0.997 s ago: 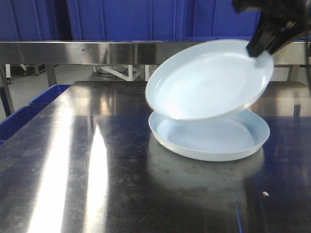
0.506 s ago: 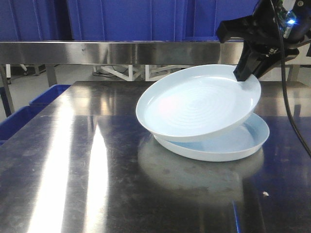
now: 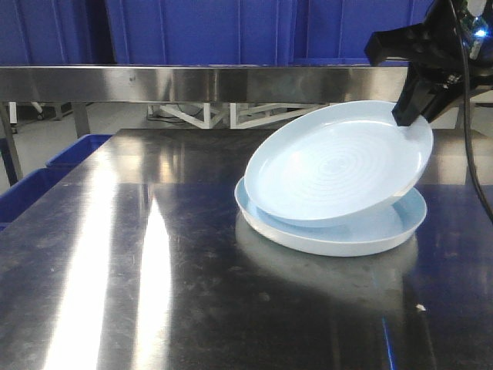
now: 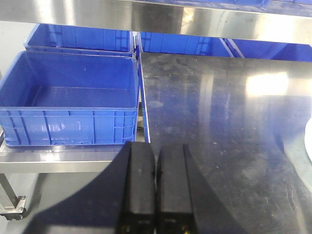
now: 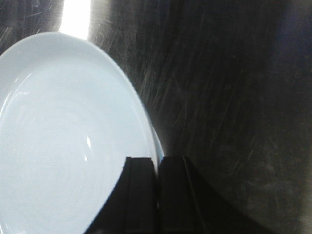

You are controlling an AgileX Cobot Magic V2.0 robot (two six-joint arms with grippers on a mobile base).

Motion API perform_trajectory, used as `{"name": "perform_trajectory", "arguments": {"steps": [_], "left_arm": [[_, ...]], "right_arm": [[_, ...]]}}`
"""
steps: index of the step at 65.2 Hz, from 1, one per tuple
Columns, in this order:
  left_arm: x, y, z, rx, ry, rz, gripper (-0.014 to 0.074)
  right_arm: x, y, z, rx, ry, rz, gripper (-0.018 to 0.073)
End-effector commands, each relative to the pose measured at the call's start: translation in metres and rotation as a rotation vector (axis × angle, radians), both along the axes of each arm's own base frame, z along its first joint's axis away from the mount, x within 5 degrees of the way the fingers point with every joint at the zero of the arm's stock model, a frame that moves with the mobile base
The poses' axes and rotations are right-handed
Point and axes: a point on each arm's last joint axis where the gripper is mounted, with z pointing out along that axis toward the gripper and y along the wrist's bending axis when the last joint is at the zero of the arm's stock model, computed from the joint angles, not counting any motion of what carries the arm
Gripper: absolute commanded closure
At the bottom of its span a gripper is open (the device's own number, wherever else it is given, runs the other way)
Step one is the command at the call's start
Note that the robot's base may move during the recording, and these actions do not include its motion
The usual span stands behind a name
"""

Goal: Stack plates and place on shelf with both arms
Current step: 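Lower the held plate onto the first plate and open the right gripper, then grasp the rim of the stacked plates with the right gripper and lift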

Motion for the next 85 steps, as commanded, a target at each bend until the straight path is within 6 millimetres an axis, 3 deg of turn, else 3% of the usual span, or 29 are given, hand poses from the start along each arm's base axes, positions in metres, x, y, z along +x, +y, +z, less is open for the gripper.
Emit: {"name": "perform_trajectory", "arguments": {"steps": [1,31,37,46,50,65,85], "left_arm": [[0.003,0.0,0.018,-0.031,-0.115,0.012,0.0512],[0.003,0.0,0.018,-0.031,-0.115,0.012,0.0512],[0.003,0.0,0.018,-0.031,-0.115,0.012,0.0512],[0.003,0.0,0.018,-0.031,-0.115,0.012,0.0512],[0.003,0.0,0.018,-0.031,-0.115,0.012,0.0512],[0.003,0.0,0.018,-0.031,-0.115,0.012,0.0512],[0.003,0.0,0.018,-0.031,-0.115,0.012,0.0512]], "right_arm": [[0.002,0.0,0.029,0.036,-0.132,-0.005,0.0502],[0.001,0.003,0.026,0.041,-0.111,0.001,0.0481],[0.001,0.004,0.026,0.041,-0.111,0.004,0.0364],[0.001,0.004,0.026,0.041,-0.111,0.004,0.0106],[0.0,0.004,0.026,0.04,-0.108,0.005,0.0057],[0.0,0.004,0.022,0.034,-0.081,0.006,0.0061],[0.013,0.007,-0.016,-0.001,0.068,0.007,0.0061]]}}
